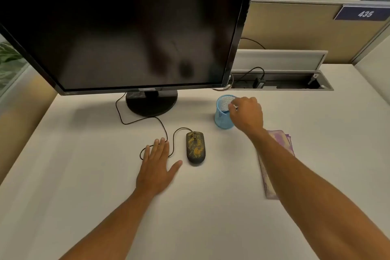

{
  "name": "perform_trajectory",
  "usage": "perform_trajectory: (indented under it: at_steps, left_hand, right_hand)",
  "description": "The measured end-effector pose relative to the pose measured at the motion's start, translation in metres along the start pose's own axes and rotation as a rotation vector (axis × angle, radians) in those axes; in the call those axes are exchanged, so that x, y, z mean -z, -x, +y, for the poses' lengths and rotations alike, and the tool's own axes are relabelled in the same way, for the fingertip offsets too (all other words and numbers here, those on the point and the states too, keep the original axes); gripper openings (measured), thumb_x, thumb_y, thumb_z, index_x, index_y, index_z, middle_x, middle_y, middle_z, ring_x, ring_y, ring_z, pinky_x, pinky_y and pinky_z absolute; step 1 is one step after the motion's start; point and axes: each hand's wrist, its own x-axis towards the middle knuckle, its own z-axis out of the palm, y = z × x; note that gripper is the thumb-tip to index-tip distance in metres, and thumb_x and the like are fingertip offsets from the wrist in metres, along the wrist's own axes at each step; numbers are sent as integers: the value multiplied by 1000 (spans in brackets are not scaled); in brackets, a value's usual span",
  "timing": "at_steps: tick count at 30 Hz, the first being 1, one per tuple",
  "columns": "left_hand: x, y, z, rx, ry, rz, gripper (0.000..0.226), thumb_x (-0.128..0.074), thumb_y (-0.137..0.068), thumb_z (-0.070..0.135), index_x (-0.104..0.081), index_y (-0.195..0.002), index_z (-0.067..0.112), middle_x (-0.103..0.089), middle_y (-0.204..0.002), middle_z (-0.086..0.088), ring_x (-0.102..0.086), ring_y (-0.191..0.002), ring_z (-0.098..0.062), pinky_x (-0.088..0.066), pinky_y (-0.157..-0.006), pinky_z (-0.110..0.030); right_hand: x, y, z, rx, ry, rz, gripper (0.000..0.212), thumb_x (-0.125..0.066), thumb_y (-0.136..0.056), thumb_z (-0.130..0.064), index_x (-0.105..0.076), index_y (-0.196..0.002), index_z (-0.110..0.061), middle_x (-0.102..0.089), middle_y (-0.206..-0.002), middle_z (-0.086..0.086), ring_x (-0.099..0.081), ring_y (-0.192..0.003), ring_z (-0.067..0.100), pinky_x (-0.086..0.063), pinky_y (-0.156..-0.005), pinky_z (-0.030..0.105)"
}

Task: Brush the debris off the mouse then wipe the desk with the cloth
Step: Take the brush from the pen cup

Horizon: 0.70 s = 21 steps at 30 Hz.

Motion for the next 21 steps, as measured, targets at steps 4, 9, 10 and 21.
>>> perform_trajectory:
  at_steps: [4, 9, 10, 21]
  left_hand:
    - [1, 1, 0, 1, -32, -3, 87, -14, -90, 73, -2, -155, 15, 5, -163, 1, 15, -148, -11, 7, -122, -39]
    - [0, 0, -1, -9, -25, 7, 86, -19, -92, 71, -3, -155, 15, 4, -163, 1, 15, -148, -10, 6, -122, -39]
    - [-1, 1, -1, -11, -30, 7, 86, -19, -92, 71, -4, -155, 15, 4, -163, 1, 15, -148, -10, 6, -122, -39]
    - [-2, 0, -2, -13, -17, 28, 87, -20, -92, 72, -9, -155, 13, 0, -163, 1, 12, -148, -10, 6, -122, -38]
  right_hand:
    - [6, -25, -2, -28, 65, -198, 33, -62, -89, -32, -68, -115, -12, -69, -109, 11, -59, -92, 23, -49, -65, 29]
    - [14, -39, -6, 30, 272, -348, 40, -70, -85, -30, -64, -119, -12, -67, -110, 11, -54, -83, 20, -49, -64, 29]
    - [15, -40, -7, 50, 305, -365, 42, -71, -84, -30, -62, -121, -12, -66, -111, 11, -52, -84, 20, -48, -65, 29]
    - [15, -41, -12, 118, 406, -420, 47, -72, -84, -28, -56, -125, -10, -64, -115, 12, -57, -91, 22, -50, -72, 31]
